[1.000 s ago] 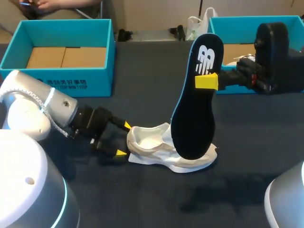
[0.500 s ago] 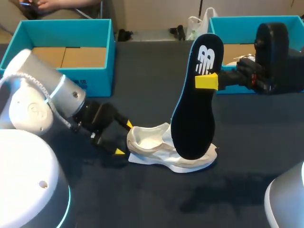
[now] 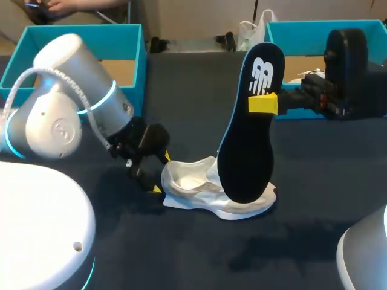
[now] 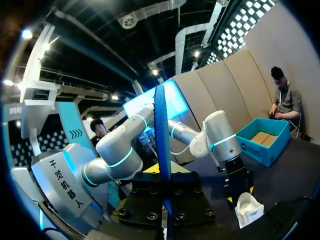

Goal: Take the shoe out of the shoebox, open the shoe tongue, remove and reinsert the insole, then place the shoe into the shoebox

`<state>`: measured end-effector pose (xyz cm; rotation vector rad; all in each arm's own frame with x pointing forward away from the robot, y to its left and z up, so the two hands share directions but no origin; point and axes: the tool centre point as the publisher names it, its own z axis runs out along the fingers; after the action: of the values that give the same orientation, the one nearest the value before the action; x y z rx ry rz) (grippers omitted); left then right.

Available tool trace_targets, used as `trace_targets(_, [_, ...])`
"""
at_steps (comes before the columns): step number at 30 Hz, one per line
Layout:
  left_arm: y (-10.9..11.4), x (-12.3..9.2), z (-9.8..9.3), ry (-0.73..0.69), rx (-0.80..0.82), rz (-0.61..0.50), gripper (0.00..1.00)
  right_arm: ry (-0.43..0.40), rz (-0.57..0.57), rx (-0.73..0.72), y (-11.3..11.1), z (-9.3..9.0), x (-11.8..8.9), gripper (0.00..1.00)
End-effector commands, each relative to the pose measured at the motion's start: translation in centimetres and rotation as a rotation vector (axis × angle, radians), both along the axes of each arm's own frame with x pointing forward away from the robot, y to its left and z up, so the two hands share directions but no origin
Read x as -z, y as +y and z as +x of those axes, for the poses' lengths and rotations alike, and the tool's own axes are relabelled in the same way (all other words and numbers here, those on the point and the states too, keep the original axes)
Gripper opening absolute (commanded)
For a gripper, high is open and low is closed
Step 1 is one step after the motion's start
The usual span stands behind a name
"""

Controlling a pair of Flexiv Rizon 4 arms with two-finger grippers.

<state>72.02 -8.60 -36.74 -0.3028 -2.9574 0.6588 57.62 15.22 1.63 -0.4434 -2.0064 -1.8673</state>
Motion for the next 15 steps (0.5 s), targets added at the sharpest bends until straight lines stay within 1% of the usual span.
trace_targets(1, [-0.53,-0.38,0.60,-0.041,0.012,0.194,1.00,0.000,0.000,-0.002,0.22,0.18,0.02,0.00])
trace_targets(6, [-0.45,-0.91,0.36,-0.098,-0.004,0.237,1.00,0.000,0.000,-0.002,0.22,0.18,0.02,0.00])
trace_targets(15, [-0.51,-1.02,0.10,-0.092,-0.023,0.281,1.00,0.000,0.000,-0.002,0.22,0.18,0.02,0.00])
